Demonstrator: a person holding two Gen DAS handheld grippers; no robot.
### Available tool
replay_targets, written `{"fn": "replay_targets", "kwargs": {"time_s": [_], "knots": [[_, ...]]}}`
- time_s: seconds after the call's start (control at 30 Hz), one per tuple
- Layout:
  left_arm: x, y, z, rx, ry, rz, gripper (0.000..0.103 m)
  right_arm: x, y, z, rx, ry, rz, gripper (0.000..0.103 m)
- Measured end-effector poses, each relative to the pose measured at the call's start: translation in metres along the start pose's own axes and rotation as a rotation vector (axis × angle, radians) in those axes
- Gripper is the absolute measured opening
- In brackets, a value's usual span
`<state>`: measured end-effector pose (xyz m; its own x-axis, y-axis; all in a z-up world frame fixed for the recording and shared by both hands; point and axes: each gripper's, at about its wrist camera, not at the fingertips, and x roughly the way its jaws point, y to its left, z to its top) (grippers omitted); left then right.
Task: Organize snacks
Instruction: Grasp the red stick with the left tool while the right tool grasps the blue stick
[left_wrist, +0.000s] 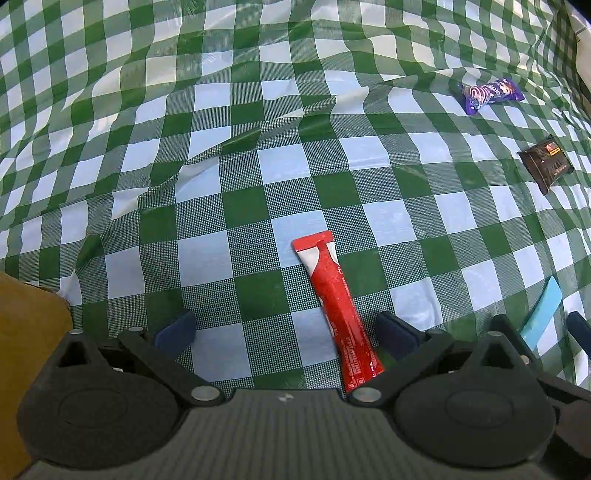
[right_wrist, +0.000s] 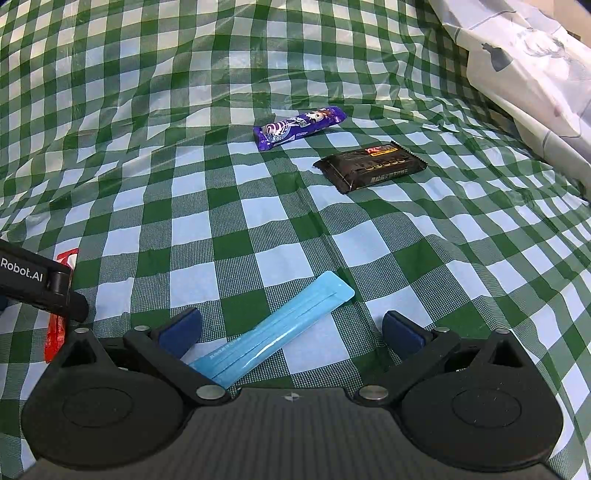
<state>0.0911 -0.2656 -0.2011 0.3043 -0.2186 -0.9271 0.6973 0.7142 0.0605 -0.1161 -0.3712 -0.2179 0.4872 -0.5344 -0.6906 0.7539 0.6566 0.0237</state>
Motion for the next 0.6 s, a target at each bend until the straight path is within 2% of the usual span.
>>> {"fn": "replay_targets", "kwargs": {"time_s": [0.03, 0.1, 0.17, 0.2, 0.23, 0.3, 0.4, 0.6], "knots": [[-0.001, 0.000, 0.000, 0.001, 0.000, 0.003, 0.103, -0.001, -0.004, -0.001, 0.000, -0.004, 0.000, 0.103], [-0.009, 0.001, 0.000, -0.007, -0.030, 0.014, 0.085, -0.005, -0.005, -0.003, -0.004, 0.003, 0.004, 0.102], [-0.021, 0.002, 0.000, -0.003, -0.060, -0.009, 0.012, -0.013, -0.004, 0.001, -0.003, 0.008, 0.012, 0.076], [-0.024, 0.001, 0.000, 0.013, -0.048, -0.006, 0.010, -0.016, -0.001, 0.003, -0.017, 0.003, 0.018, 0.036], [-0.027, 0.002, -0.001, 0.011, -0.042, -0.009, 0.010, -0.019, 0.000, 0.006, -0.029, 0.016, 0.035, 0.020], [-0.034, 0.004, -0.005, 0.016, -0.037, -0.002, 0.010, -0.021, -0.001, 0.008, -0.007, 0.047, 0.075, 0.016], [-0.058, 0.011, -0.013, 0.012, -0.037, -0.020, 0.010, -0.033, -0.003, 0.012, 0.013, 0.058, 0.080, 0.014], [-0.135, 0.031, -0.050, -0.011, -0.099, -0.088, 0.010, -0.106, -0.016, 0.017, 0.092, -0.022, 0.137, 0.014]]}}
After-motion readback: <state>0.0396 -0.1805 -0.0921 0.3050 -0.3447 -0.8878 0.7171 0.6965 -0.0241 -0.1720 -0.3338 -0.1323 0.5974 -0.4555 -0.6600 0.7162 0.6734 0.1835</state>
